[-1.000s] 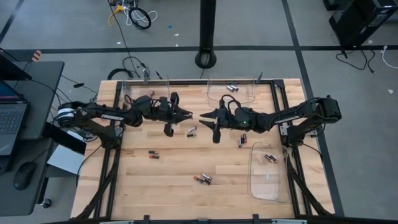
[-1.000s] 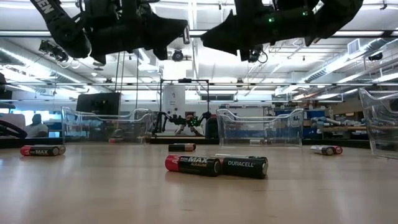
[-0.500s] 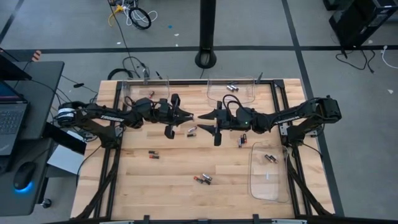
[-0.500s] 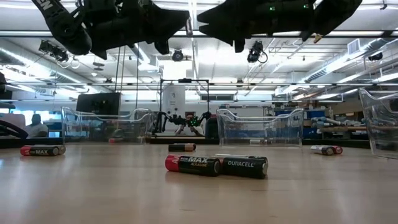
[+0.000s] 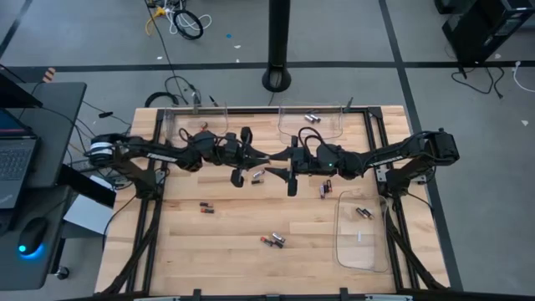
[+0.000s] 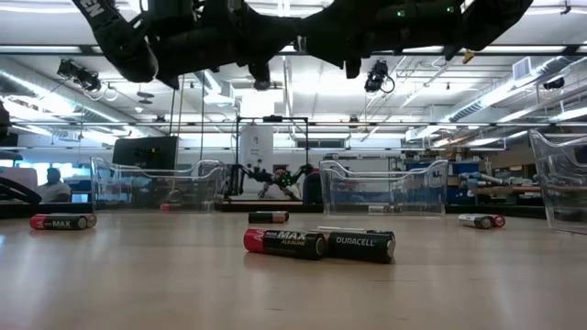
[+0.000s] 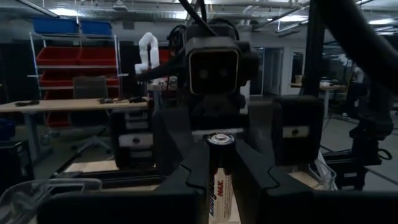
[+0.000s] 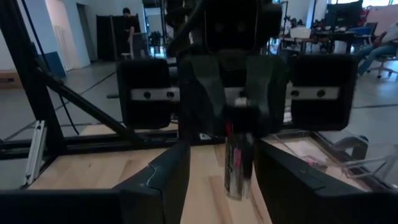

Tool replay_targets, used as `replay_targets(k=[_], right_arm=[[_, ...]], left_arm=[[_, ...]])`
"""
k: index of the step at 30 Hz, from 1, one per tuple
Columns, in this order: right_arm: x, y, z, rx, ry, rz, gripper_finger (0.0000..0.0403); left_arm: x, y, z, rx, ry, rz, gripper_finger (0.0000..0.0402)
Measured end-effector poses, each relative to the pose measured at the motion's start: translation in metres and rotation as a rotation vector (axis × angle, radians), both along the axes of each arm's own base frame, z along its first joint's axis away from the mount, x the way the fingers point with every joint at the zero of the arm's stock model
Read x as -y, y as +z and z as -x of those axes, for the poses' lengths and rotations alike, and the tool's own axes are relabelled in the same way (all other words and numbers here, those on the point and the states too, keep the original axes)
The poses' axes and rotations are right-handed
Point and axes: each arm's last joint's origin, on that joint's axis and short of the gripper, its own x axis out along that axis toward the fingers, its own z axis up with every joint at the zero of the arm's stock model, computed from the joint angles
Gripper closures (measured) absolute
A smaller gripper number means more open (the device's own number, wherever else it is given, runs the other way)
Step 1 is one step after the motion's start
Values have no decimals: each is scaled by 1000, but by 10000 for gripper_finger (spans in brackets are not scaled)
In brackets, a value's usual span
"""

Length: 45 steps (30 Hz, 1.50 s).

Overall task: Sort batteries
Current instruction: Put the silver battery into the top right transparent bin

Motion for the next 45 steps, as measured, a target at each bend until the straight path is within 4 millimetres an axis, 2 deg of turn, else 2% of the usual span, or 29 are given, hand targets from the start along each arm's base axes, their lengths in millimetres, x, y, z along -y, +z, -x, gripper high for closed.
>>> replay_targets(k=[6, 15, 25, 33, 40, 45], right_arm=[[0, -2, 0, -20, -8, 0, 244], [0, -2, 0, -27, -12, 34, 338], [-1, -5, 0, -54, -28, 50, 338], [0, -7, 1, -80, -59, 64, 338], [3, -9, 1, -98, -72, 66, 338], [14, -10, 2, -120, -104, 74, 338]], left_arm=[[0, 5, -3, 24, -20, -13, 357], [0, 4, -3, 14, -21, -11, 357], [0, 3, -4, -3, -18, -7, 356], [-2, 1, -4, -23, 32, 13, 287], [-3, -1, -5, -42, 52, 20, 280], [-4, -2, -5, -51, 75, 17, 278]])
